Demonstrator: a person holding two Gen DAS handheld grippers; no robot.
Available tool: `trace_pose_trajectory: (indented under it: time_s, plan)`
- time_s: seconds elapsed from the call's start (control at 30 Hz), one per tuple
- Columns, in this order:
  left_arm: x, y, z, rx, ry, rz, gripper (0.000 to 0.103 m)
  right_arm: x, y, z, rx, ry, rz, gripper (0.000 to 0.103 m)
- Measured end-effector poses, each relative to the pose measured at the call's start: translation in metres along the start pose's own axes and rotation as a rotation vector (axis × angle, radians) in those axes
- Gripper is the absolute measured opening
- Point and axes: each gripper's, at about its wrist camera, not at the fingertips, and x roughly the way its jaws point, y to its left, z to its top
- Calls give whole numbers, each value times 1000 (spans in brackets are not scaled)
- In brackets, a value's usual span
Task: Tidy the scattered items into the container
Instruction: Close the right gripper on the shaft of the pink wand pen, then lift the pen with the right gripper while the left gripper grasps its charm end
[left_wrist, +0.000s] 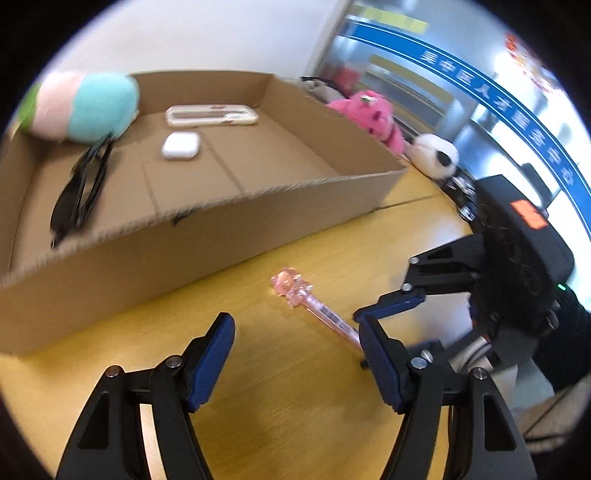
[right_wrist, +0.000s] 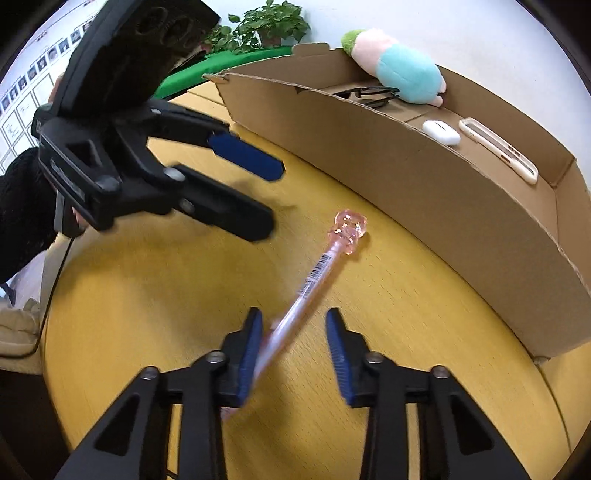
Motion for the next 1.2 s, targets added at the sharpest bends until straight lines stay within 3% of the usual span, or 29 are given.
trace_pose_trajectory:
  time_s: [0.03,0.13,0.3,0.6,0.7,0.77,0.83,0.97,1.03,1.1,1.13,1.2]
  plan:
    - [-3,-2,3,27,1,-2,69,0,-1,0,7,1,-8,19]
    - [-6,-7,8,70,10,5,69,0,6,0,-19,13,1,17]
    - [-4,-11,7,134,54,13,69,-1,40,-8,-170,17,64,11]
    - [8,-43,-31,431,268,-130,69,-6,54,-15,-367,54,138,11]
    - [15,-48,-42,483,310,-97,69,-6,54,-16,-397,58,145,11]
    - [19,-46,-46,510,310,-30,63,-7,55,-17,-417,62,152,11]
    - [21,-43,-45,506,311,-12,52,-8,57,-18,-438,65,155,11]
    - [24,-38,-46,516,309,9,30,-8,52,-17,-443,80,158,15]
    - [24,-37,-46,524,313,14,30,-7,47,-16,-437,96,155,15]
    - [25,-36,-45,531,316,15,29,-6,40,-13,-426,116,140,26]
    - [26,-35,-46,529,317,13,29,-7,39,-13,-420,126,129,36]
    - [26,-33,-47,522,315,16,29,-9,34,-15,-413,150,120,39]
